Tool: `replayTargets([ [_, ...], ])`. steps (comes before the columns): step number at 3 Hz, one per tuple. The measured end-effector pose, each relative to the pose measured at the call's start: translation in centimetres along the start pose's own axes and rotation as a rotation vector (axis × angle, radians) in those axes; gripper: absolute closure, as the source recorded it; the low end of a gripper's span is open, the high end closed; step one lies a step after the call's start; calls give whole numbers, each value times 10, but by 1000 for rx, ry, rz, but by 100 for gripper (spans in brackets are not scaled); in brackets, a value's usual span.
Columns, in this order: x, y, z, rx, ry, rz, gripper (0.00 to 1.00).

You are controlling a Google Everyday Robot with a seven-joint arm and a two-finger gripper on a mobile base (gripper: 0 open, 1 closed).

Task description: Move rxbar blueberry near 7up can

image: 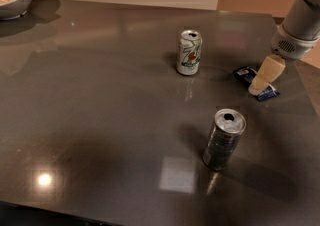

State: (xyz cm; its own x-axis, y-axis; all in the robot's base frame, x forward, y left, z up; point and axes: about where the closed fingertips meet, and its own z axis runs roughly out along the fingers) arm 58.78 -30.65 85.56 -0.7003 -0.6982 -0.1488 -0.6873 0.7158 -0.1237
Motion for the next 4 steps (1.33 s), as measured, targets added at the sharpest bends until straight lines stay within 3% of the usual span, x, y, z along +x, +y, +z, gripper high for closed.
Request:
replayTargets([
  [2,-7,-10,37,-29,64,88,0],
  [4,-14,-9,47,-48,92,96,41],
])
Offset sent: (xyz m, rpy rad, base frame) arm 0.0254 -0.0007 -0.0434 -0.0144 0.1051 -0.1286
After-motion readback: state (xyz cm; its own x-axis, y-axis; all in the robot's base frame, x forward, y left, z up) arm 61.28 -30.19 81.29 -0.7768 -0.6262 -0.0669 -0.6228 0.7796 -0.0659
